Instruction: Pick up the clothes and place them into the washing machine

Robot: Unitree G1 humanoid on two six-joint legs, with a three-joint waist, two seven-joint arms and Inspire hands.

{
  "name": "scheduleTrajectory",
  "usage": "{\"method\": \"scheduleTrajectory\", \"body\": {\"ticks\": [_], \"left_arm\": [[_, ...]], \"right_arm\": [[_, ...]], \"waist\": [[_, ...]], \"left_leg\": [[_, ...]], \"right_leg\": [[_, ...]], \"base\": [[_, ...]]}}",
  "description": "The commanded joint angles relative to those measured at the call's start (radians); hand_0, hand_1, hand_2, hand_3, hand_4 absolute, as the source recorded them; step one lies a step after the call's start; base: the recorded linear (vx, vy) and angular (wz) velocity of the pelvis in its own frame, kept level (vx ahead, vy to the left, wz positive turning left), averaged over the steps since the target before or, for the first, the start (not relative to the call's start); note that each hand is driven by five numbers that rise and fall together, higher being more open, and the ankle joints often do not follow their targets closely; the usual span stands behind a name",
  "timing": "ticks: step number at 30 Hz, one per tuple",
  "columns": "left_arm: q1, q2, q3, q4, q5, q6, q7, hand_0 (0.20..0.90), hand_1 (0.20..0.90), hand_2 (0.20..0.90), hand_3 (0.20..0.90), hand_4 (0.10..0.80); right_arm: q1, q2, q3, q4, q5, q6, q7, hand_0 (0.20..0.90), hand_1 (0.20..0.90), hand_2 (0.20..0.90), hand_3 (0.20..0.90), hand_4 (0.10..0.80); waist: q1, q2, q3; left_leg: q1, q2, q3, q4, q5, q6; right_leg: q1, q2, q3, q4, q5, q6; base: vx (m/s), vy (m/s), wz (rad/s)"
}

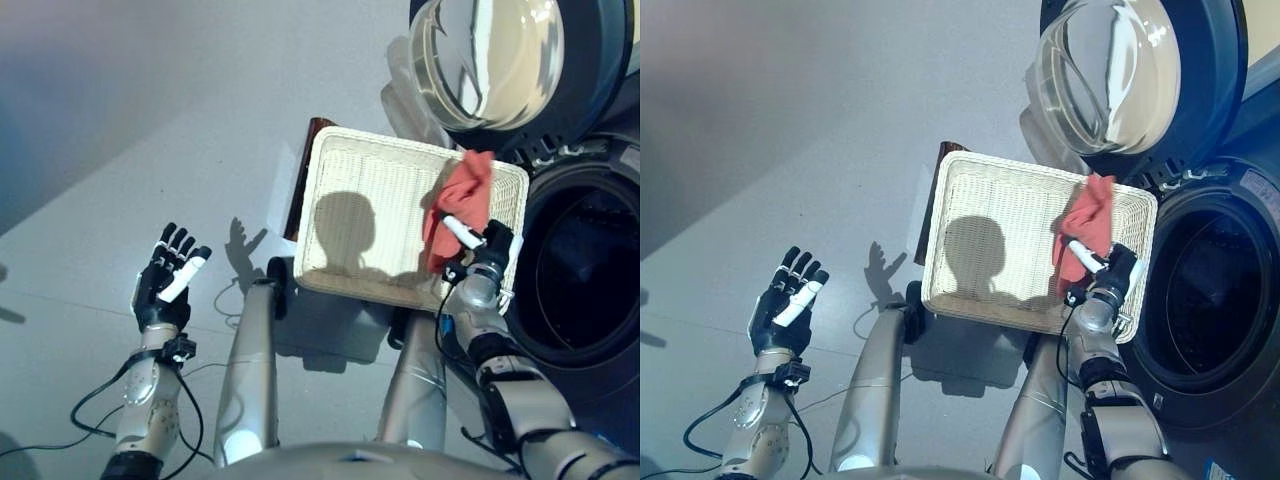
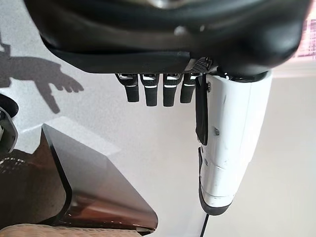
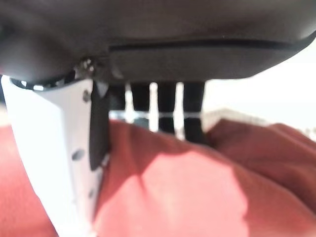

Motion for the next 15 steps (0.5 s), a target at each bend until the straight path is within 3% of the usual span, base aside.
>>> {"method": "scheduleTrajectory", "body": {"ticks": [1,4,12,15], "left_arm": [[0.027,0.012,0.051,-0.039,-0.019,-0.057,0.002,0.9,0.9,0.9,0.9,0.8],[0.027,0.014,0.034,-0.031,-0.04,-0.047,0.005,0.9,0.9,0.9,0.9,0.8],[0.031,0.014,0.01,-0.029,-0.084,-0.025,0.004,0.9,0.9,0.9,0.9,0.8],[0.037,0.026,-0.011,-0.041,-0.103,-0.017,0.002,0.9,0.9,0.9,0.9,0.8]], "right_arm": [[-0.059,-0.037,-0.1,-0.02,0.269,-0.183,0.036,0.2,0.2,0.2,0.2,0.3],[-0.084,-0.021,-0.209,0.01,0.502,-0.252,0.08,0.2,0.2,0.2,0.2,0.3],[-0.096,-0.045,-0.371,0.068,0.77,-0.331,0.107,0.2,0.2,0.2,0.2,0.3],[-0.135,-0.107,-0.445,0.111,0.866,-0.373,0.081,0.2,0.2,0.2,0.2,0.3]], "waist": [[-0.001,0.02,-0.062],[-0.004,0.026,-0.064],[-0.01,0.038,-0.071],[-0.012,0.049,-0.075]], "left_leg": [[0.058,0.033,-0.038,0.005,-0.095,-0.061],[0.064,0.032,-0.035,0.002,-0.1,-0.063],[0.07,0.034,-0.034,0.005,-0.111,-0.065],[0.074,0.034,-0.034,0.008,-0.117,-0.066]], "right_leg": [[-0.028,0.001,0.052,-0.117,0.153,-0.035],[-0.019,0.0,0.054,-0.119,0.148,-0.033],[-0.011,-0.001,0.058,-0.119,0.14,-0.03],[-0.006,-0.003,0.062,-0.12,0.135,-0.027]], "base": [[0.0,0.0,0.0],[0.022,0.005,0.0],[0.019,-0.003,-0.01],[0.031,0.002,-0.02]]}}
